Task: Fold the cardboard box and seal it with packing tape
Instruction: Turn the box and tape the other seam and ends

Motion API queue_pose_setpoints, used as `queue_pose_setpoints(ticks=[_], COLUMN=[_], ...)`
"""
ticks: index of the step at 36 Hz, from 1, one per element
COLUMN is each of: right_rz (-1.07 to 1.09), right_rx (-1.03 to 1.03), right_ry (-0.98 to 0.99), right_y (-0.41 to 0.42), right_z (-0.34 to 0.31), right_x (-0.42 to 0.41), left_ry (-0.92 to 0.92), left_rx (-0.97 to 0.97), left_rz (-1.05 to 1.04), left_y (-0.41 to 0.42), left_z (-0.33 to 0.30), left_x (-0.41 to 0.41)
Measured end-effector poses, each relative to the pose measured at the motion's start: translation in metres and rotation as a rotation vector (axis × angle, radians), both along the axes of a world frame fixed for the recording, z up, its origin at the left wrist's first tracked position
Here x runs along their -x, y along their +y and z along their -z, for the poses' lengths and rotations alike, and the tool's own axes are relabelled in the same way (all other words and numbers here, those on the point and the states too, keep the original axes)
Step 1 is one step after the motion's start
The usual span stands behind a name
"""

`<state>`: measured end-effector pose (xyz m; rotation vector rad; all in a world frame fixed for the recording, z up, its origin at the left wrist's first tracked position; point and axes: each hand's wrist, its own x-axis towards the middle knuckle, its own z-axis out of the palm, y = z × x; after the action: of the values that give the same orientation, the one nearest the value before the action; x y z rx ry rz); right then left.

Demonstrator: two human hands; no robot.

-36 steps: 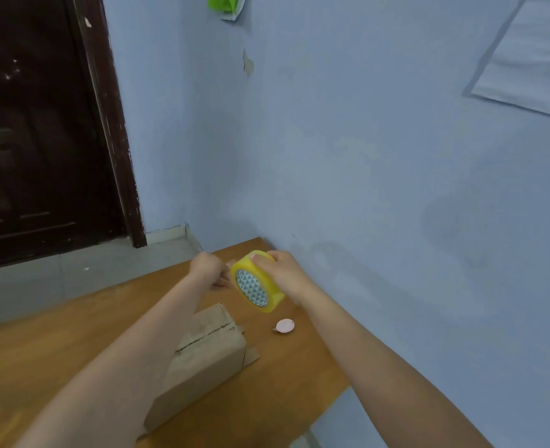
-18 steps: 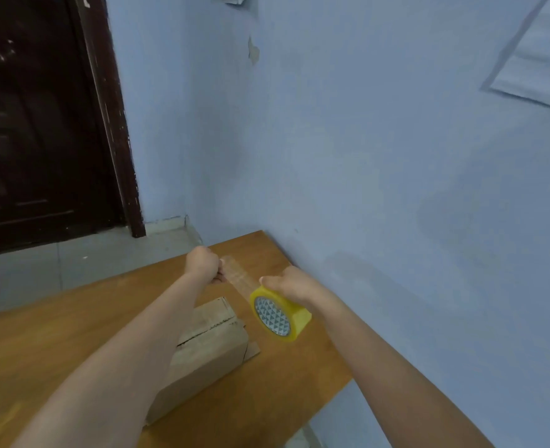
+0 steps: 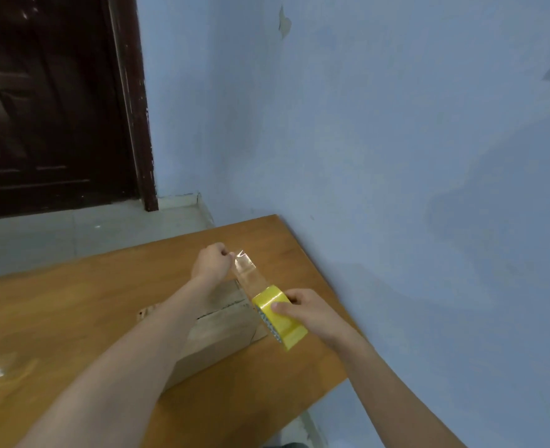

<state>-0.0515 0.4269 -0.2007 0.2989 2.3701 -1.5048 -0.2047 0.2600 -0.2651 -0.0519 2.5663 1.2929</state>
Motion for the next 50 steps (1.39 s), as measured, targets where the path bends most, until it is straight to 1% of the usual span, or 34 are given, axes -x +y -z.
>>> queue_pose_setpoints(ticks=[3, 5, 9, 12, 16, 18, 24, 36, 43, 50], right_rz=[0.085, 0.114, 0.128, 0.133, 0.173, 0.166, 0.150, 0.116, 0.126, 0.122], right_rx=[0.018, -0.002, -0.118, -0.168, -0.137, -0.166, -0.193, -0.152, -0.143, -0.115], right_ry=[0.052, 0.093, 0.135, 0.143, 0.124, 0.128, 0.086, -0.059, -0.045, -0.079], right_y=[-0.005, -0.007, -0.012, -0.018, -0.022, -0.023, -0.019, -0.019, -0.016, -0.018], right_z=[0.004, 0.007, 0.021, 0.031, 0.041, 0.043, 0.044, 0.045, 0.046, 0.050], right_x=[-0.002, -0.004, -0.007, -0.010, -0.009, -0.007, 0.001, 0.002, -0.004, -0.005], left_ry=[0.047, 0.059, 0.069, 0.051, 0.027, 0.006, -0.032, -0.045, -0.040, -0.055], left_rx=[0.119, 0.159, 0.238, 0.194, 0.162, 0.128, 0.082, 0.126, 0.131, 0.136], left_rz=[0.026, 0.037, 0.057, -0.014, -0.075, -0.102, -0.086, -0.036, -0.045, -0.049], left_y=[0.002, 0.004, 0.004, 0.004, 0.004, 0.004, 0.004, 0.002, 0.003, 0.003], left_z=[0.012, 0.022, 0.039, 0.044, 0.046, 0.046, 0.049, 0.054, 0.055, 0.054], left_x=[-0.008, -0.012, -0.019, -0.018, -0.017, -0.016, -0.012, -0.005, -0.006, -0.007])
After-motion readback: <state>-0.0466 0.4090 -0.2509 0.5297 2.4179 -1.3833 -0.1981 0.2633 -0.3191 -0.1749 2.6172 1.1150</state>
